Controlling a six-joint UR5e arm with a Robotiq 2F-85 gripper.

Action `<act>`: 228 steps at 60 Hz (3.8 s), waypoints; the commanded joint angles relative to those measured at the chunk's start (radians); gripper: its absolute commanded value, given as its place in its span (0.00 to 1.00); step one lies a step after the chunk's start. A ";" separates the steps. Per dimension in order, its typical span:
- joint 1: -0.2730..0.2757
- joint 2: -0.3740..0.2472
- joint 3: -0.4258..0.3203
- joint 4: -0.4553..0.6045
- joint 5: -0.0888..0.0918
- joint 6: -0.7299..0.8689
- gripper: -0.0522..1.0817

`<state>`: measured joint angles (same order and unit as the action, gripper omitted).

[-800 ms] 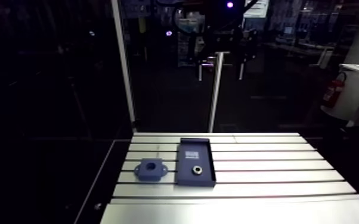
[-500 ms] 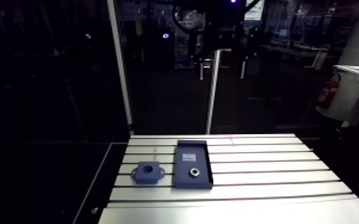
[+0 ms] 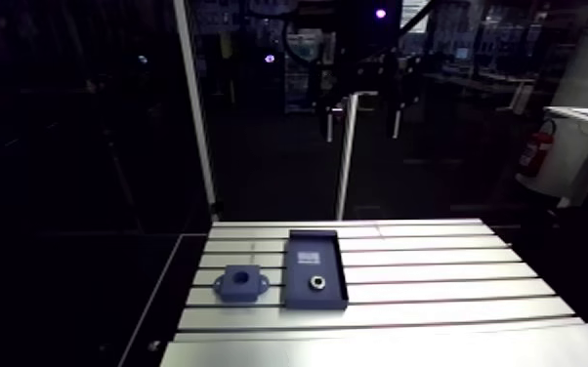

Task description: Pick up the bearing and press it into the housing until flush.

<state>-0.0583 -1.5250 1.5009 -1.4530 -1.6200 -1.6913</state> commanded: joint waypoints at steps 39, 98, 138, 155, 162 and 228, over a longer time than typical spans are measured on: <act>0.008 0.060 0.284 -0.412 0.032 0.031 0.05; 0.040 0.212 0.363 -0.610 0.036 0.058 0.06; 0.051 0.278 0.399 -0.686 0.030 0.058 0.14; 0.051 0.290 0.402 -0.701 0.036 0.060 0.25; 0.051 0.294 0.402 -0.703 0.038 0.060 0.27; 0.060 0.342 0.419 -0.746 0.036 0.060 0.39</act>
<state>0.0019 -1.1870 1.9158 -2.1978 -1.5861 -1.6314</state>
